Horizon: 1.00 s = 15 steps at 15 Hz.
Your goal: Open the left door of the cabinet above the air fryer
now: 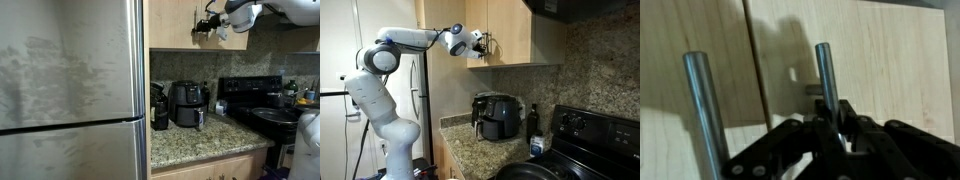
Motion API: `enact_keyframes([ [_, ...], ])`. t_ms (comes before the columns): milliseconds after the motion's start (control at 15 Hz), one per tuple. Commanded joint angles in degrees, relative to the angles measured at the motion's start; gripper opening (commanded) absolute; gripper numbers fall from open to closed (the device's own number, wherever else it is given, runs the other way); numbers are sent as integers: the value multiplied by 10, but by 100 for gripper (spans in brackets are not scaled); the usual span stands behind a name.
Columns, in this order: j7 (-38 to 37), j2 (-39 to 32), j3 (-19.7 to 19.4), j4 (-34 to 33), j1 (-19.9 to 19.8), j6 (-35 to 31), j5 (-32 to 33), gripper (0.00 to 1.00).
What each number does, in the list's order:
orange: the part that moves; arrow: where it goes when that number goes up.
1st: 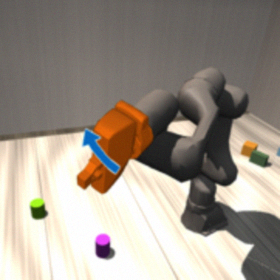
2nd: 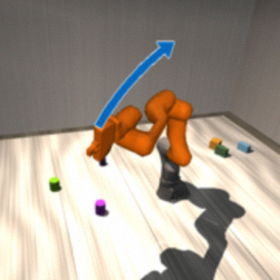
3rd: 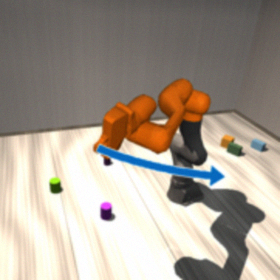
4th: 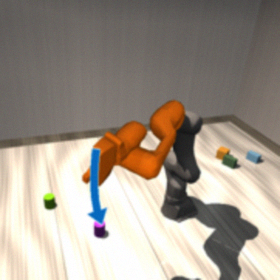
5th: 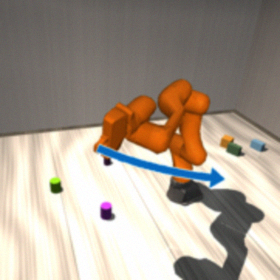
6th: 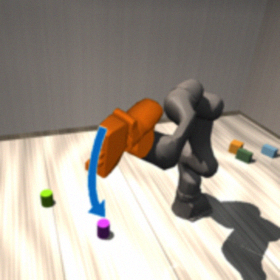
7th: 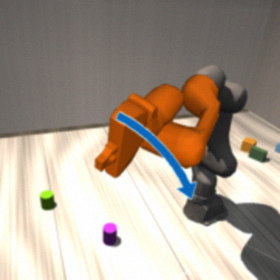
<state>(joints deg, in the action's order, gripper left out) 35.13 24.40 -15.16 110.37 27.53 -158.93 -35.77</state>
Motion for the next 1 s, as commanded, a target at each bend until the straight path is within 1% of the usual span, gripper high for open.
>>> enact_keyframes([
  [0,36,66,13,52,49,25,-30,5],
  [67,33,83,21,67,47,24,-25,5],
  [133,33,97,38,82,34,24,-31,5],
  [267,26,125,47,109,40,19,-30,5],
  [533,14,176,67,158,57,7,-25,5],
  [733,9,205,78,183,79,1,-23,5],
  [933,-4,227,89,206,98,-24,-11,5],
])
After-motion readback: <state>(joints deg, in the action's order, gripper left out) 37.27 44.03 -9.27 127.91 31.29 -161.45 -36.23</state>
